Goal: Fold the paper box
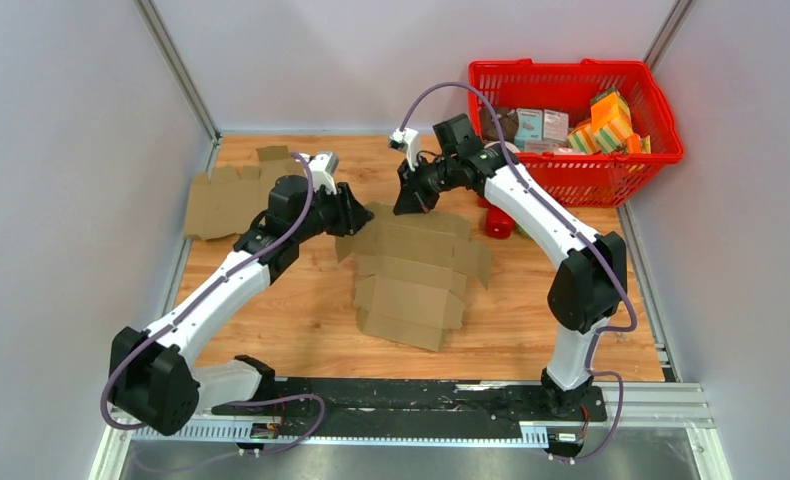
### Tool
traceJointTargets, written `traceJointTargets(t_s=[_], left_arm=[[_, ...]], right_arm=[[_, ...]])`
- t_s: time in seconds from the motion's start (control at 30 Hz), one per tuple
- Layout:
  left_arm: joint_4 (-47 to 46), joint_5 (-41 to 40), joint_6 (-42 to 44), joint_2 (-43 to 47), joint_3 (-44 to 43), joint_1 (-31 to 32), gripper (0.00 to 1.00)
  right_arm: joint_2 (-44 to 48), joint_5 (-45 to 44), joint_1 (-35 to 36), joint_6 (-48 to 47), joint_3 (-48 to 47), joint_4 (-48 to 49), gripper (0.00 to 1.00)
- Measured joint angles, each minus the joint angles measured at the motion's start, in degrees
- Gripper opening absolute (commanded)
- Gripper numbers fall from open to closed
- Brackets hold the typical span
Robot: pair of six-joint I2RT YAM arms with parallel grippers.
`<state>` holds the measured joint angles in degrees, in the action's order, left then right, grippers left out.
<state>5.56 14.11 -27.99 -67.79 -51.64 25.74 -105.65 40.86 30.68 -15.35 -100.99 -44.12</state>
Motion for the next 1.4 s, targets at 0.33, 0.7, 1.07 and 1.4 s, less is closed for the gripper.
traceJointTargets(t_s=[0.33, 0.7, 1.07, 1.4], left_arm=[[-4.02, 4.11, -1.62, -4.76, -1.05, 2.51, 0.34], [-7.74, 5.9, -1.46, -13.53, -4.66, 3.3, 0.41], [1.03, -3.63, -0.09, 5.81, 15.72, 3.5, 0.27], [5.88, -13.84, 1.68, 0.87, 11.76, 3.82, 0.04]], right_arm=[[0.15, 0.44, 0.0, 2.05, 0.87, 2.49, 0.0], [2.47, 0.5, -1.16, 3.39, 7.02, 8.31, 0.0], [5.11, -2.69, 0.04, 5.77, 9.22, 9.9, 0.0], [5.25, -3.98, 0.04, 8.17, 10.32, 11.13, 0.0]])
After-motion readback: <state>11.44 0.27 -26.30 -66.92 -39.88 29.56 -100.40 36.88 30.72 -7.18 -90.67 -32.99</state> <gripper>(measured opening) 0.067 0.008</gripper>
